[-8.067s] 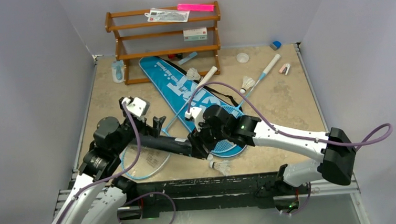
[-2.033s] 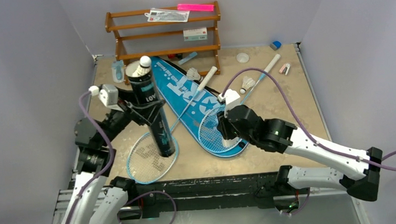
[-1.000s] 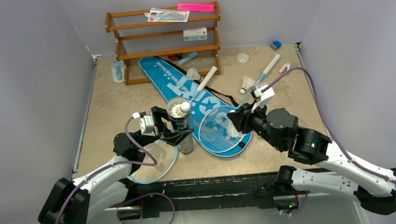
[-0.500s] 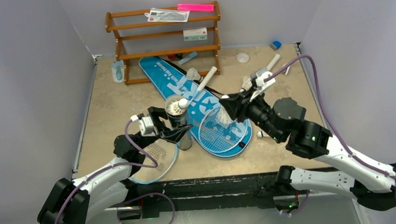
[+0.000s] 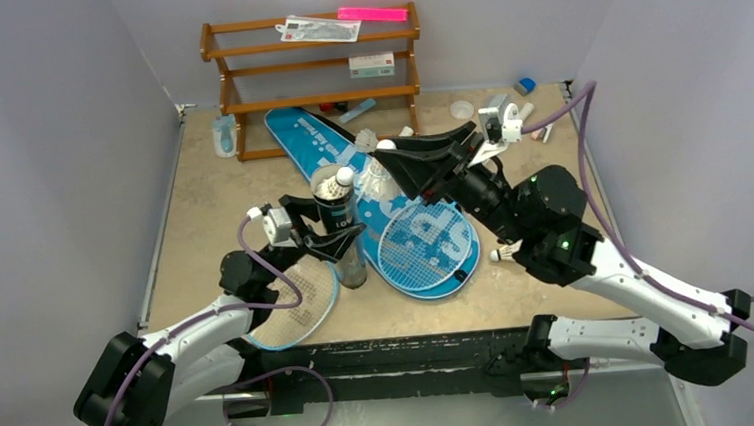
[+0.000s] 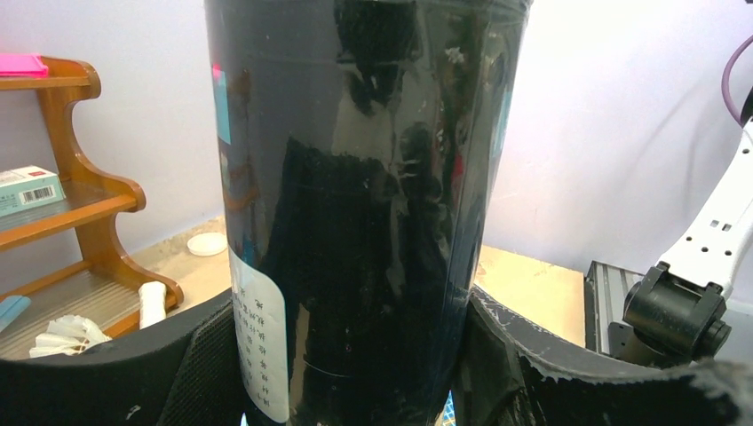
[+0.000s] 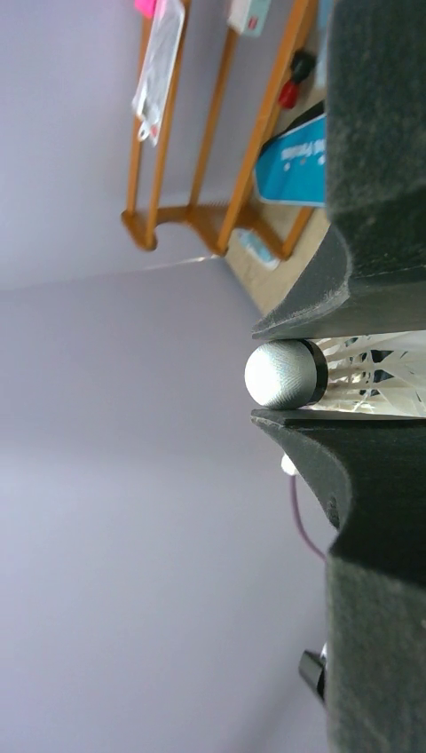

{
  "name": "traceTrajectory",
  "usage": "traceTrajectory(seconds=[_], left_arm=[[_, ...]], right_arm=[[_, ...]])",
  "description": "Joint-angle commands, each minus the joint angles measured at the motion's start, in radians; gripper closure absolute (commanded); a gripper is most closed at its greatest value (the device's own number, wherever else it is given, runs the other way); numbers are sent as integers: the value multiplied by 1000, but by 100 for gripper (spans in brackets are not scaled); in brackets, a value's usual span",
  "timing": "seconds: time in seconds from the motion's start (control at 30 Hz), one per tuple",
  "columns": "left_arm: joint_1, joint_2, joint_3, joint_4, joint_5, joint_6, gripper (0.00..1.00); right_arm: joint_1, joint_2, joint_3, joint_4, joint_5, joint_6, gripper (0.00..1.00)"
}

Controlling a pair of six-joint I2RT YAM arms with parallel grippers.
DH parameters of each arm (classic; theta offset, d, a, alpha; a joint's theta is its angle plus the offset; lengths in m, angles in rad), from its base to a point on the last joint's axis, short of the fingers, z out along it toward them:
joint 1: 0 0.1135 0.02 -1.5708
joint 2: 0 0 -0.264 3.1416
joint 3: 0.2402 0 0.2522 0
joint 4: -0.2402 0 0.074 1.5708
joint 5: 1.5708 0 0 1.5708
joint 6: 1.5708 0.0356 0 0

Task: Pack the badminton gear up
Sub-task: Place the shuttlecock at the shuttle tube.

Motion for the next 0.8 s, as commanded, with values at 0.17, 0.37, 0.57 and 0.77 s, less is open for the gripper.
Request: traceTrajectory(seconds=[0.17, 0.37, 0.57, 0.77], left_arm=[[-2, 26, 29, -95, 20, -54, 58], [-1, 25, 32, -101, 34, -53, 58], [-2, 8, 24, -113, 39, -48, 57], [-2, 4, 26, -123, 45, -47, 57]], right_arm=[[-3, 95, -49, 443, -91, 36, 80], [-4, 151, -72, 571, -105, -3, 81], [-3, 150, -104, 613, -76, -71, 81], [-3, 148, -115, 579, -78, -102, 81]])
